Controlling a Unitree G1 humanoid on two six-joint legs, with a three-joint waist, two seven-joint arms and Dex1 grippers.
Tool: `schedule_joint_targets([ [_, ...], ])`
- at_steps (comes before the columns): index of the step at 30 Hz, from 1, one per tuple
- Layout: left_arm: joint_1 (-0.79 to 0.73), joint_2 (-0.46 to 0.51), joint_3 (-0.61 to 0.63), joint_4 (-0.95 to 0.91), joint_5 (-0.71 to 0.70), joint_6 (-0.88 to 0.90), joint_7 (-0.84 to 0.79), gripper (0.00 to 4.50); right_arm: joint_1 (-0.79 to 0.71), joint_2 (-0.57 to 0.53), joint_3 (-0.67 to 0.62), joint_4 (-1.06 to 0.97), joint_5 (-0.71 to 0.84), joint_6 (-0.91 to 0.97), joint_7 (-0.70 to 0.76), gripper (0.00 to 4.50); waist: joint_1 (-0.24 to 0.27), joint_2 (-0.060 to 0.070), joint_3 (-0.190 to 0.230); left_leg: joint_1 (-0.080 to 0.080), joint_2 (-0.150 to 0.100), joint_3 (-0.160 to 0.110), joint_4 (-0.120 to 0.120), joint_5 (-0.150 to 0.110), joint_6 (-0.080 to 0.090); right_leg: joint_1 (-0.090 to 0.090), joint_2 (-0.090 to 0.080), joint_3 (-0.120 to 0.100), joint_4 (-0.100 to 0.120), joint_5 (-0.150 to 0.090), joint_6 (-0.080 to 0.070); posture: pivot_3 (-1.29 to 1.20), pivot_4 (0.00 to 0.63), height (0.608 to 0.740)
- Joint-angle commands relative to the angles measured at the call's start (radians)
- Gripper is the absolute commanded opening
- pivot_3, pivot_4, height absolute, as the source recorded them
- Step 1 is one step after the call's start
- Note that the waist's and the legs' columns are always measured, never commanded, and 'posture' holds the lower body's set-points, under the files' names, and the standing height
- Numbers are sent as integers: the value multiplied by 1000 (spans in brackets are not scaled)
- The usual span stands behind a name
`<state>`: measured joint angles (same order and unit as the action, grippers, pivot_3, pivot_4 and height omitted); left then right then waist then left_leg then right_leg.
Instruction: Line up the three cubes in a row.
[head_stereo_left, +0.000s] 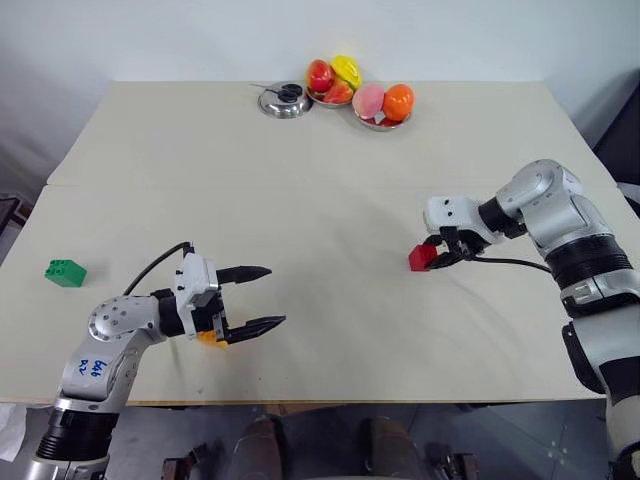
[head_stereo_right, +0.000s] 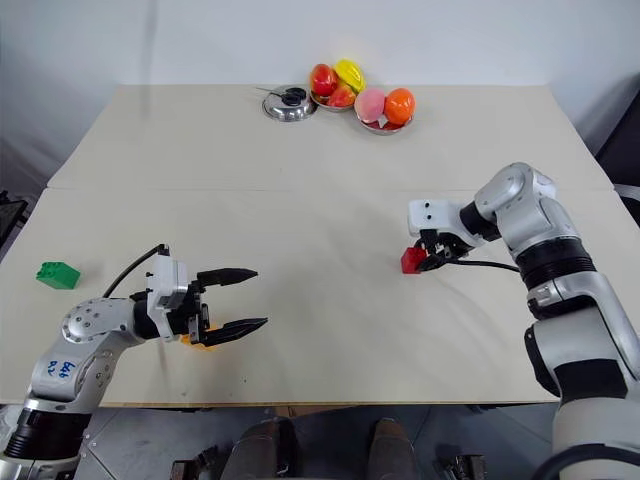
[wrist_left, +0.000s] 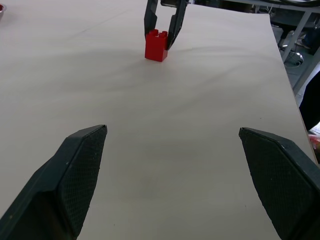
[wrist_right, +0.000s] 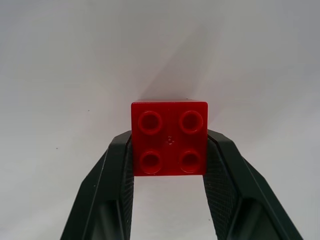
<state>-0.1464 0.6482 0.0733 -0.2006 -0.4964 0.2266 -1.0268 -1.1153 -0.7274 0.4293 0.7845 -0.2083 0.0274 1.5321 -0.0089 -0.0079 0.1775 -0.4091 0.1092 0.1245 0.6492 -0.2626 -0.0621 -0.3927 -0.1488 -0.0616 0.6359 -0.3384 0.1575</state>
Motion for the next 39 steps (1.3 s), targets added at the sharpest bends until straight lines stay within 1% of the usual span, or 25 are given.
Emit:
schedule_joint_targets([
  [1,3,2,16,-17,6,-22,3,4500,-24,4,3,36,-40,-28,-28,1483,0,0,0,0,0,0,0,0,0,0,0,0,0,0,0,0,150,740],
  [2,2,2,16,-15,7,-22,4,4500,-26,8,0,43,-45,-38,-41,1483,0,0,0,0,0,0,0,0,0,0,0,0,0,0,0,0,150,740],
  [4,1,1,19,-12,8,-24,4,4500,-26,15,-17,37,-27,-22,-29,2255,-2,0,0,0,0,0,1,0,0,0,0,0,0,0,0,0,150,740],
  [5,0,0,19,-9,9,-25,4,4500,-23,11,-19,25,-19,-15,-5,2503,-1,0,0,0,0,0,1,0,0,0,0,0,0,0,0,0,150,740],
  [7,0,2,21,-4,10,-30,3,4500,-14,5,-37,5,0,-9,6,3217,-2,0,0,0,0,0,0,0,0,0,0,0,0,0,0,0,150,740],
  [10,15,8,51,1,9,-47,12,4500,26,-40,-103,-73,83,0,59,4256,-3,0,0,0,0,0,-1,0,0,0,0,0,1,0,0,0,150,740],
  [11,19,9,60,2,7,-50,15,4500,37,-49,-121,-91,105,-1,64,4461,-3,0,0,0,0,0,-1,0,0,0,0,0,1,0,0,0,150,740],
  [13,34,7,91,5,-4,-60,20,4500,69,-71,-167,-113,173,-39,77,4461,-3,0,0,0,0,0,-1,0,0,0,0,0,1,0,0,0,150,740],
  [14,51,8,124,9,-14,-65,24,4500,96,-92,-196,-124,236,-77,80,4461,-2,0,0,0,0,0,-1,0,0,0,0,0,1,0,0,0,150,740],
  [15,85,16,182,25,-28,-76,23,4500,152,-129,-233,-151,352,-138,82,4461,-3,0,0,0,0,0,-1,0,0,0,0,0,0,0,0,0,150,740],
  [16,107,22,223,38,-37,-83,21,4500,191,-154,-255,-172,433,-178,82,4461,-1,-1,1,0,0,0,-1,0,0,0,0,0,0,0,0,0,150,740],
  [17,138,33,270,59,-42,-94,14,4500,244,-172,-291,-211,581,-200,82,4461,-1,-2,1,0,0,0,-2,0,0,0,0,0,-1,0,0,0,150,740],
  [18,170,44,320,84,-50,-97,7,4500,284,-168,-345,-228,658,-185,82,4461,0,-2,1,0,0,0,-2,0,0,0,0,0,-1,0,0,0,150,740],
  [20,225,53,398,113,-69,-92,8,4500,369,-178,-387,-288,725,-133,82,4461,-6,-2,1,0,0,0,-2,-1,0,0,0,0,-4,0,0,0,150,740],
  [22,279,49,490,143,-75,-97,39,4500,473,-121,-476,-380,801,-127,52,4461,-13,-3,1,1,0,1,-2,-1,0,1,0,0,-5,0,0,0,150,740],
  [24,331,20,586,162,-77,-120,92,4500,568,-81,-507,-480,836,-104,13,4461,-18,-3,1,2,1,0,-2,-1,0,2,0,0,-5,0,0,0,150,740],
  [26,369,-15,647,162,-77,-146,140,4500,625,-53,-518,-562,857,-57,-23,4461,-20,-3,1,2,2,0,-2,-1,-1,2,0,0,-4,0,-1,0,150,740],
  [27,392,-43,680,156,-82,-155,172,4500,651,-33,-525,-605,874,-42,-40,4461,-20,-3,1,2,2,1,-2,-1,-1,2,0,0,-4,0,-1,0,150,740],
  [30,488,-169,781,137,-80,-215,284,4500,716,50,-538,-726,903,-11,-134,4461,-23,-3,1,3,2,1,-2,-2,-1,1,0,0,-4,0,-1,0,150,740],
  [33,543,-252,847,155,-85,-262,366,4500,763,103,-543,-796,906,2,-181,4461,-16,-7,0,3,2,1,0,-3,0,1,0,0,-3,0,-1,0,150,740],
  [35,564,-286,887,184,-87,-292,419,4500,782,137,-547,-818,902,-9,-202,4461,-11,-10,-2,3,2,0,0,-3,0,2,0,-1,-4,0,-1,0,150,740],
  [37,567,-297,909,207,-89,-311,451,4500,788,155,-556,-822,904,-6,-215,4461,-7,-14,-5,3,2,-1,0,-3,1,3,0,-2,-4,0,-1,0,150,740],
  [39,565,-302,921,222,-107,-312,468,4500,798,163,-557,-823,896,-9,-215,4461,-2,-15,-5,3,2,-1,0,-5,4,3,0,-2,-4,0,-2,0,150,740],
])
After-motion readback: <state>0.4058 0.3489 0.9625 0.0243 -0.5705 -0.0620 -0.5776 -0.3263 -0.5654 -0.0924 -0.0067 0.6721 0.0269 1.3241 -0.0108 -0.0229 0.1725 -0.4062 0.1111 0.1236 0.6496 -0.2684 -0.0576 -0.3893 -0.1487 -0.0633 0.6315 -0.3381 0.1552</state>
